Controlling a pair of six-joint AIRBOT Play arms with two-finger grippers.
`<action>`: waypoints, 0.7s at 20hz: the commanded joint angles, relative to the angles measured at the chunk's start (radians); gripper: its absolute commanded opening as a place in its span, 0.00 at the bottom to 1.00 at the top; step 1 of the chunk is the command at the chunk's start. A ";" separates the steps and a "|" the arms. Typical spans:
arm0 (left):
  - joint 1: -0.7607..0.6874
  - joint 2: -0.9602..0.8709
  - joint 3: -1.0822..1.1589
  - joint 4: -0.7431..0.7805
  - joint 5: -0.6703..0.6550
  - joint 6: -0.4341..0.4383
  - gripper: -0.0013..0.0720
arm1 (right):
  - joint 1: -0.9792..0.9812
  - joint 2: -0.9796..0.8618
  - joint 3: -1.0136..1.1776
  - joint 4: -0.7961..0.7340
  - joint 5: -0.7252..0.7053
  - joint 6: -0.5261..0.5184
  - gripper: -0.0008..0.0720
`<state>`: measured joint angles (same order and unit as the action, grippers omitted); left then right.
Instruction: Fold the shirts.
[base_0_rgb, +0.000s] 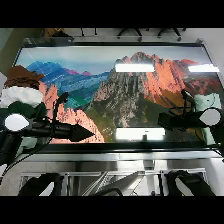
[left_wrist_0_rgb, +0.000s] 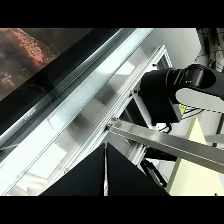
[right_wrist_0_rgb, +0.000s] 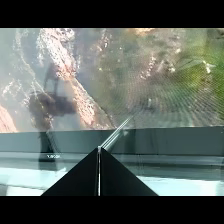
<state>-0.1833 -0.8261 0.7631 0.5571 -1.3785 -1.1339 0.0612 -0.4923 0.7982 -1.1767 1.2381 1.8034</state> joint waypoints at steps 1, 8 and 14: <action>-0.001 0.001 0.000 0.001 0.000 0.000 0.04 | 0.001 0.001 0.000 0.000 0.000 0.000 0.05; 0.021 -0.013 0.067 0.126 -0.010 -0.085 0.03 | 0.001 0.001 0.000 0.000 0.000 0.000 0.05; 0.119 -0.122 0.420 0.739 -0.003 -0.322 0.04 | 0.001 0.001 0.000 0.001 0.000 0.000 0.05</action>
<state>-0.1081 -0.8944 1.0348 0.9848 -1.3895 -1.3476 0.0612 -0.4923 0.7982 -1.1763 1.2377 1.8034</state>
